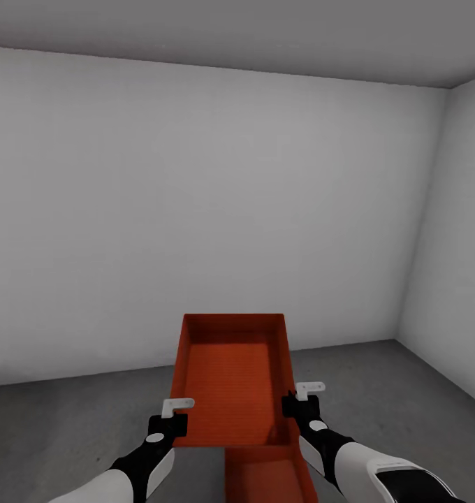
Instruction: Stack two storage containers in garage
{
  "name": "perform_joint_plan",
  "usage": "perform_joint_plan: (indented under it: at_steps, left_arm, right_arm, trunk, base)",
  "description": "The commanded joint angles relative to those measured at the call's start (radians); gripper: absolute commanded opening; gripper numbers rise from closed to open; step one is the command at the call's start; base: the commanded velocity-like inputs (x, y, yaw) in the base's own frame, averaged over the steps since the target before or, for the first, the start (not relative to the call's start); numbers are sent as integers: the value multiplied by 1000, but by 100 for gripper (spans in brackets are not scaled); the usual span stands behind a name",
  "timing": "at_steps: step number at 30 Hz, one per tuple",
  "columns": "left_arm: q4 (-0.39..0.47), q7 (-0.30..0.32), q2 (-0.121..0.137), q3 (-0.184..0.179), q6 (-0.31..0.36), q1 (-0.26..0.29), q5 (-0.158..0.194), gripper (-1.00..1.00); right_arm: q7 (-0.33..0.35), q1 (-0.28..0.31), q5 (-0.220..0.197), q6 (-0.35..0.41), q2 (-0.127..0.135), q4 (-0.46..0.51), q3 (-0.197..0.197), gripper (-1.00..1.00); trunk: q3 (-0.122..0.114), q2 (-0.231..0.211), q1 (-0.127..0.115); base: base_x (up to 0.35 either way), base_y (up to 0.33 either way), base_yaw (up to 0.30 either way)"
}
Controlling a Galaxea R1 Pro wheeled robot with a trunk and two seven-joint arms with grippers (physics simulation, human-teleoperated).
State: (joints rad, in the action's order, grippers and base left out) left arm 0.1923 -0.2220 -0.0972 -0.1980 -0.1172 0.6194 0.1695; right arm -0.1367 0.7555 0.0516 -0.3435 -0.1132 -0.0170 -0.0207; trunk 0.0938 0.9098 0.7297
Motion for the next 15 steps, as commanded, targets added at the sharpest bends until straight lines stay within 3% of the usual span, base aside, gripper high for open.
perform_joint_plan:
  at_steps: [1,6,15]
  left_arm:
    - [3,-15,10,57,-6,2,-4,-100]
    - [2,-15,9,57,-6,2,-3,-100]
    - [2,-16,9,57,-6,2,-4,-100]
  right_arm:
    - [-9,1,-13,-5,9,-3,35,-100]
    - [-9,1,-13,-5,9,-3,35,-100]
    - [-9,1,-13,-5,9,-3,35,-100]
  trunk:
    - [2,1,0]
    - [2,1,0]
    - [2,1,0]
  base:
    - [2,1,-1]
    - [30,-44,0]
    - [77,-146,0]
